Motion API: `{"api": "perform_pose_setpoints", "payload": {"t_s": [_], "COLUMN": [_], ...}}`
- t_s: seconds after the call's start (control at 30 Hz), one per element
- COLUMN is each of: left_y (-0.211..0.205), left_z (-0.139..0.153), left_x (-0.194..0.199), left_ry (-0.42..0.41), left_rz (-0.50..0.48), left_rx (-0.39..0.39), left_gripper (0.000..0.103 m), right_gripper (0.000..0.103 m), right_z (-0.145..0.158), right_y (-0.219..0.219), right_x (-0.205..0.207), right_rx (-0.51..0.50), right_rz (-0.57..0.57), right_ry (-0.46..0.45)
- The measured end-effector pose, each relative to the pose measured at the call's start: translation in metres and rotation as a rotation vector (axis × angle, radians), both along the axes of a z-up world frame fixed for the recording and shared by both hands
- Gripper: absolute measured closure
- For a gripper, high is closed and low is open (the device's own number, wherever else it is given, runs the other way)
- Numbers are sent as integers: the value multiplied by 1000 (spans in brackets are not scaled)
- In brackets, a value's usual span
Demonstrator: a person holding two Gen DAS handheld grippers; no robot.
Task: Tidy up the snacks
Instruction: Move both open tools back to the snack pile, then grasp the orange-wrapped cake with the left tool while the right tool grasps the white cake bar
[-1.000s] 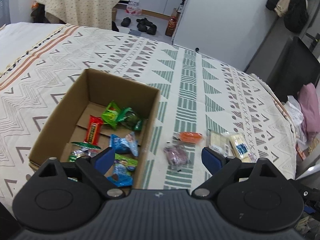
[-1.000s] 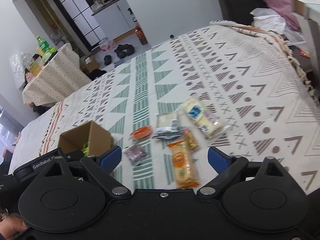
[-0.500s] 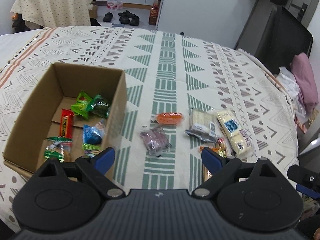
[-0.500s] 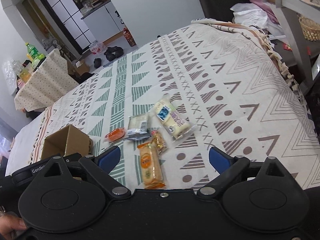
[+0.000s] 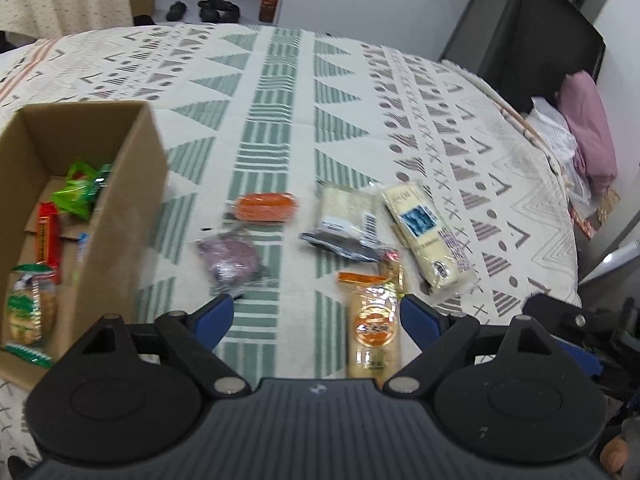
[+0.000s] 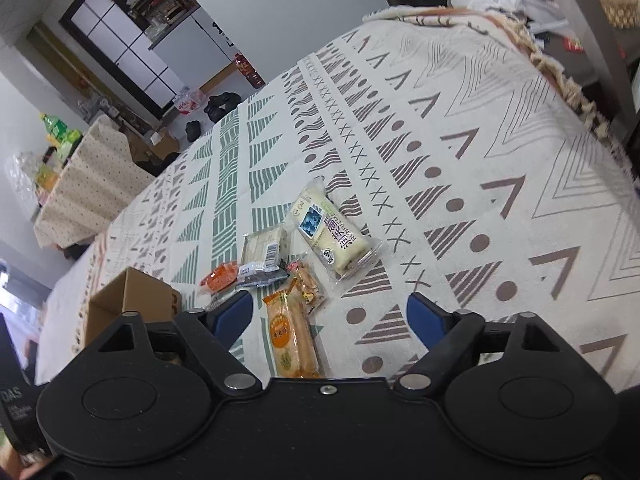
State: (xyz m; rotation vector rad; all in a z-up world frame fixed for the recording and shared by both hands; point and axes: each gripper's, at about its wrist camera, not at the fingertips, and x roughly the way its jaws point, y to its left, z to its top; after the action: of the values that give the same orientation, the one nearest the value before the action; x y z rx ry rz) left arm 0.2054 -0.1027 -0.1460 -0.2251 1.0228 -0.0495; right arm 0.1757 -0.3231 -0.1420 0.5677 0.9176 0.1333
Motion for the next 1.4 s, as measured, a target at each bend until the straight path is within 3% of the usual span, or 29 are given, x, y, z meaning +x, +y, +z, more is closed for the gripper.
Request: {"api": "perform_pose_setpoints", "payload": {"t_s": [0.3,0.47,0.6,0.67,0.77,1.2,1.33,1.4], "left_y": [-18,-22,-28,-29,-25,-11,-7,-7], "left_z": [-25,-42,-52,-58,-56,-51,-52,-53], "left_x": [14,23,26,27,29,37,36,35], "left_ry": [55,115,144,160,158,130,127,125], "left_rz": [-20,-30,-55,-53,-28,30,41,39], "left_rx": [-25,-54,-72,-65,-65,-31,-25,-22], "left_gripper": [18,36,43,57,67,69,69,69], "right_gripper": [22,22,22,22,22,40,46,59], "right_z": [-21,-32,-40,-41,-41,-49,-53,-58], "right_y": [-6,-8,-9,-7,-4,10,15,17], "right_x": [26,40,48,51,55,77,80,82], "right_rx": [26,16,27,20,-3,-56,-68,-83], "right_rz": [-3,2,8,16,28,75,87,95], "right_ry": [6,13,26,19,-16,-73,-54,-20]}}
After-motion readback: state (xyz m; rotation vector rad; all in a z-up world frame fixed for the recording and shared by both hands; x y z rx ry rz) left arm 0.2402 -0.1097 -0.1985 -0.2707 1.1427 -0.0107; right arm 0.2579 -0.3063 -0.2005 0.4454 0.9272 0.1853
